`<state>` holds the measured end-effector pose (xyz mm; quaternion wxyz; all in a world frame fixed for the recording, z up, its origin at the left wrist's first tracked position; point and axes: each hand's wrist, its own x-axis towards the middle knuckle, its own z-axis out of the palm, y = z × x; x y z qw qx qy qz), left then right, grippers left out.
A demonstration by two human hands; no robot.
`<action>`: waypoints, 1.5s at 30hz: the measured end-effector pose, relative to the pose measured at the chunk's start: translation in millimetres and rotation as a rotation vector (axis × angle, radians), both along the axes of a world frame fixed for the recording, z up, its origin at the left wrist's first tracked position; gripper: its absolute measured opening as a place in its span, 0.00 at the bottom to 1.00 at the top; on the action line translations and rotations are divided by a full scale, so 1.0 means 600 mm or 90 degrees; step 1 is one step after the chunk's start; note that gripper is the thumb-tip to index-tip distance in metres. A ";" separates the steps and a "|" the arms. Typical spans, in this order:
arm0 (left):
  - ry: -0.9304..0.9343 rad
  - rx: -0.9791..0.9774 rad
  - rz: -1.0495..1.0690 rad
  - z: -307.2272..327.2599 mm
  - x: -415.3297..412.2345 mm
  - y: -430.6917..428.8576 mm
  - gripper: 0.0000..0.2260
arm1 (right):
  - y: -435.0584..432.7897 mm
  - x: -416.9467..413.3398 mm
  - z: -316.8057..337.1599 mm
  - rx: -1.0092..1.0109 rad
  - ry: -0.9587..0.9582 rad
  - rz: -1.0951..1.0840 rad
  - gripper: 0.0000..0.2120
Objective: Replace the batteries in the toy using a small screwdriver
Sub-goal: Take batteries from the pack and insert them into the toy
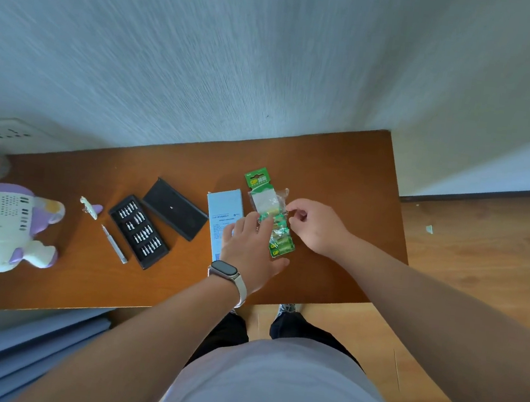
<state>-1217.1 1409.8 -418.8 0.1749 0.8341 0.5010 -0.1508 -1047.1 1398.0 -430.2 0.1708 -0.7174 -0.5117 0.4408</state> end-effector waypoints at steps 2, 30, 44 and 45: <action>-0.009 0.006 0.006 -0.005 -0.002 0.000 0.32 | 0.006 0.002 -0.004 -0.003 0.003 0.020 0.14; -0.165 -0.062 -0.035 -0.019 -0.019 0.016 0.29 | 0.020 0.007 -0.020 -0.010 -0.052 0.097 0.09; -0.163 -0.053 -0.043 -0.016 -0.018 0.015 0.29 | -0.006 0.033 -0.021 -0.009 -0.124 0.129 0.11; -0.160 -0.053 -0.043 -0.015 -0.017 0.016 0.29 | -0.009 0.032 -0.022 -0.005 -0.122 0.121 0.11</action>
